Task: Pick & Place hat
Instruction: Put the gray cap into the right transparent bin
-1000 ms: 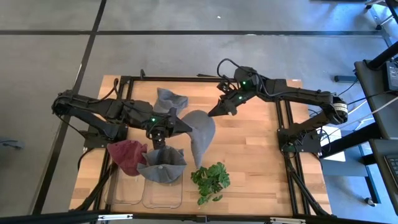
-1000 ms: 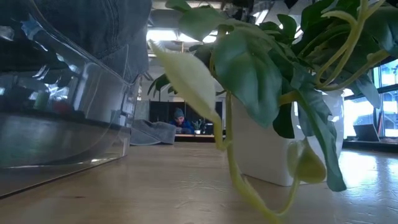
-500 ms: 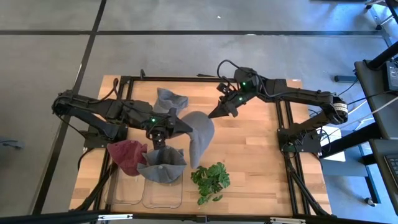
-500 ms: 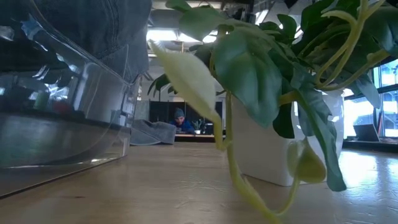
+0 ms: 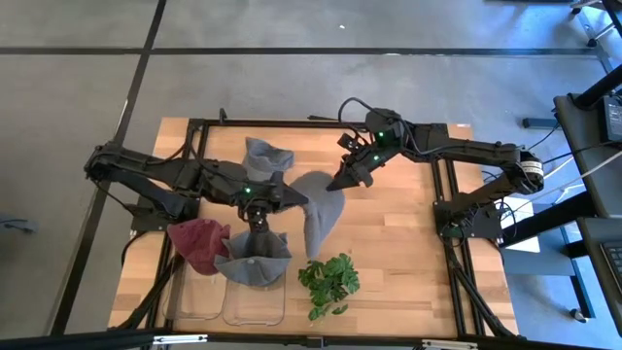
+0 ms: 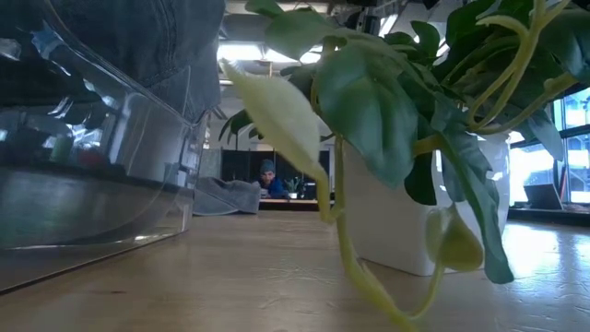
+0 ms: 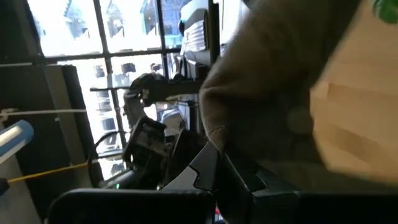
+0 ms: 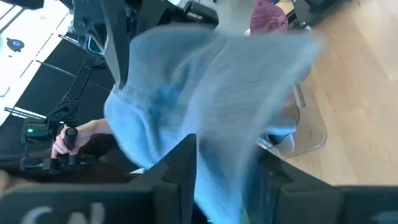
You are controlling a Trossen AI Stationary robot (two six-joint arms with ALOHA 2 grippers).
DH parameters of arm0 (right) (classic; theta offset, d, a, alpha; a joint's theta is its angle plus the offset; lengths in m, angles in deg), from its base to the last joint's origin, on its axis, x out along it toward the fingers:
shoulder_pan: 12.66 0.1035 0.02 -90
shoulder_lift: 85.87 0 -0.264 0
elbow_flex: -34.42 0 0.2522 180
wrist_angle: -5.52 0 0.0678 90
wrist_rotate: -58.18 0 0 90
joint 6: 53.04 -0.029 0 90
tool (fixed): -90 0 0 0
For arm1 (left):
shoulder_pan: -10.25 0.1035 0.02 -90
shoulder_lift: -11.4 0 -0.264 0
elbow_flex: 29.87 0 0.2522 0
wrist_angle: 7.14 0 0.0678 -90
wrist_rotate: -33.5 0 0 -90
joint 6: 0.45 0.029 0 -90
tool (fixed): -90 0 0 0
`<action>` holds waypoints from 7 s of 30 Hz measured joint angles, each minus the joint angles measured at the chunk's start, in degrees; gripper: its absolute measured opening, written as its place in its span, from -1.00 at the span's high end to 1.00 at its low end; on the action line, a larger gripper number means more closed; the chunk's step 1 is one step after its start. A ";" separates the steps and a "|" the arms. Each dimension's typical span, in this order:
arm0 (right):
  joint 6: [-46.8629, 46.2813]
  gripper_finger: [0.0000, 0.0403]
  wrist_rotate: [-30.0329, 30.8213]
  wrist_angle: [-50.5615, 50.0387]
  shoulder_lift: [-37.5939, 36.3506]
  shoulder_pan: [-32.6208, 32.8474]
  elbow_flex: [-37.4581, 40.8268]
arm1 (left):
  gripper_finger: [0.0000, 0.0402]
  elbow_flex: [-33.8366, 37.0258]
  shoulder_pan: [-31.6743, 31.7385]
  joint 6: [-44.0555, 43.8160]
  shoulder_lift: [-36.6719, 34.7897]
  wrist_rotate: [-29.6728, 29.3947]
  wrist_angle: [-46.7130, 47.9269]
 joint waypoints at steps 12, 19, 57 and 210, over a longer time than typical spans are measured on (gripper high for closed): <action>3.64 0.92 1.06 0.73 0.00 0.02 0.00 | 0.89 0.00 -0.19 -13.24 0.67 -0.12 0.30; 3.54 0.92 0.84 1.60 -0.09 0.00 0.00 | 0.80 0.00 -0.23 -19.08 0.33 0.44 0.14; 24.89 0.92 18.52 2.35 -14.12 -4.35 -4.79 | 0.66 23.21 25.89 -113.77 -19.36 32.41 -27.50; 24.41 0.22 57.79 -34.84 -9.33 -8.39 3.74 | 0.87 -35.75 -17.06 -95.63 24.23 37.13 60.90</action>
